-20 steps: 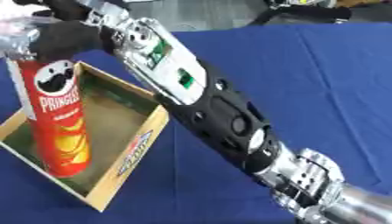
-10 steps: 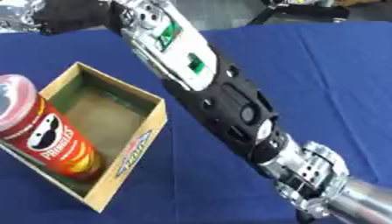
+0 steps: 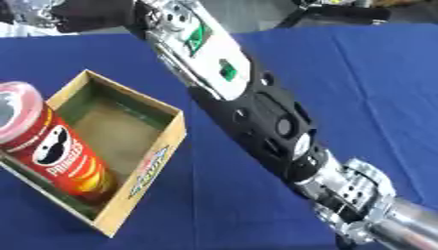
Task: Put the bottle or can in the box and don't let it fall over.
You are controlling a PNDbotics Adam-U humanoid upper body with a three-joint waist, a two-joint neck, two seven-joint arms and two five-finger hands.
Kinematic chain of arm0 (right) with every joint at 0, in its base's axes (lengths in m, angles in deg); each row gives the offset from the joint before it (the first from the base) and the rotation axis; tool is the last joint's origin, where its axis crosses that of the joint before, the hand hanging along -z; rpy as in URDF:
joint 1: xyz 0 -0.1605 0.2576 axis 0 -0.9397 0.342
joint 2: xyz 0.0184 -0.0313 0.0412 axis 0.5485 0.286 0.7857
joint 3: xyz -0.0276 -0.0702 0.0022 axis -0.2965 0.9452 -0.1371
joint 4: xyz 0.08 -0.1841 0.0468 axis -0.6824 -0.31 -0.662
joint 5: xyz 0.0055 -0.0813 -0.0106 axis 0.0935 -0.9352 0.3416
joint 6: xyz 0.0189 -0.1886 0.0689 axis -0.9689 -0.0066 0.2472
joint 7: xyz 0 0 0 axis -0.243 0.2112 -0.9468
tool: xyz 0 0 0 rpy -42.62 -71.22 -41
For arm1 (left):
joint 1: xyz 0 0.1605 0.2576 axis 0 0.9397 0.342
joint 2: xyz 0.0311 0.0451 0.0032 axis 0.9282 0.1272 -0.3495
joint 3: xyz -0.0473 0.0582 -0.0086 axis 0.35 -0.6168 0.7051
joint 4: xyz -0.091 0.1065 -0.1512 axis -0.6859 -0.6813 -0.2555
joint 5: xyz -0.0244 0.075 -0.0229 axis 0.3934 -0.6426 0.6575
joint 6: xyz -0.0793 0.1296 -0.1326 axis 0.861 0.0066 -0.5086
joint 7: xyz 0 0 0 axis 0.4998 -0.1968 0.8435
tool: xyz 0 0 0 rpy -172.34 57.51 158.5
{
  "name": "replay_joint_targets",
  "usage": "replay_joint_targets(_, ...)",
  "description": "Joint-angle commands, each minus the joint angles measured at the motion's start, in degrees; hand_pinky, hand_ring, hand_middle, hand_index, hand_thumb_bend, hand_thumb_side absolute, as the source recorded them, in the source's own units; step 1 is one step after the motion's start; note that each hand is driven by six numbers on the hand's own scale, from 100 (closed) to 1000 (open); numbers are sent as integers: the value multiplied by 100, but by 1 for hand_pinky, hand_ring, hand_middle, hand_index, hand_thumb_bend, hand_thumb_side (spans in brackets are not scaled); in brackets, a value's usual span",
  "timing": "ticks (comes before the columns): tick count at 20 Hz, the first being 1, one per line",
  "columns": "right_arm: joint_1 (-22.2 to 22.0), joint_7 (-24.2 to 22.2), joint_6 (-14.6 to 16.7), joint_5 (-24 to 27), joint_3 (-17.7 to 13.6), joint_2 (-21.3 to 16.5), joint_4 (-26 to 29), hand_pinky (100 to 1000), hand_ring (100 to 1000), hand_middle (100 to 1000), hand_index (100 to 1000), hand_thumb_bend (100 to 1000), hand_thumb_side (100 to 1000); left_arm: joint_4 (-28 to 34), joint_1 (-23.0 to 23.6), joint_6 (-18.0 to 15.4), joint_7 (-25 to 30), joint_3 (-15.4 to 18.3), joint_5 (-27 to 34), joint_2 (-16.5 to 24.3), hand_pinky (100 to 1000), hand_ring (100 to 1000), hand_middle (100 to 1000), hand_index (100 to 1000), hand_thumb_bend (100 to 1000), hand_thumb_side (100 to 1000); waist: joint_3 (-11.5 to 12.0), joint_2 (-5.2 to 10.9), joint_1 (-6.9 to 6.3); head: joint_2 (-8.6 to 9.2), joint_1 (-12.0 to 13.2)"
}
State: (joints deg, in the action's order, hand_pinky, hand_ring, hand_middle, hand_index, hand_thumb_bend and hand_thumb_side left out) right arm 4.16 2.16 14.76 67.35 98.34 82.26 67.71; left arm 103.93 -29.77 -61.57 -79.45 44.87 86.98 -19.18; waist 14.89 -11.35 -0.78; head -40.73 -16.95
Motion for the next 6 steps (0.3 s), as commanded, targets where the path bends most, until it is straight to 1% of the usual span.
replay_joint_targets(1, 23, 159, -7, 75, -182, -356, 107, 884, 994, 1000, 896, 577, 290, 58, 6, -17, -7, 80, -47, 139, 735, 948, 893, 849, 500, 893, -23, 135, -40, 8, 66)
replay_joint_targets(2, -12, 211, -5, 90, -224, -465, 93, 877, 980, 1000, 892, 577, 294, 56, 17, -20, -13, 87, -50, 143, 735, 948, 893, 849, 501, 893, -39, 138, -41, 7, 85)
replay_joint_targets(5, -126, 355, 21, 144, -362, -788, 67, 874, 977, 1000, 889, 581, 297, 51, 44, -27, -24, 101, -58, 152, 735, 949, 893, 849, 501, 894, -86, 144, -47, -4, 131)
replay_joint_targets(6, -169, 411, 30, 134, -413, -900, 61, 874, 976, 1000, 888, 431, 355, 50, 50, -29, -26, 104, -60, 154, 735, 949, 893, 849, 500, 894, -103, 144, -51, -3, 149)
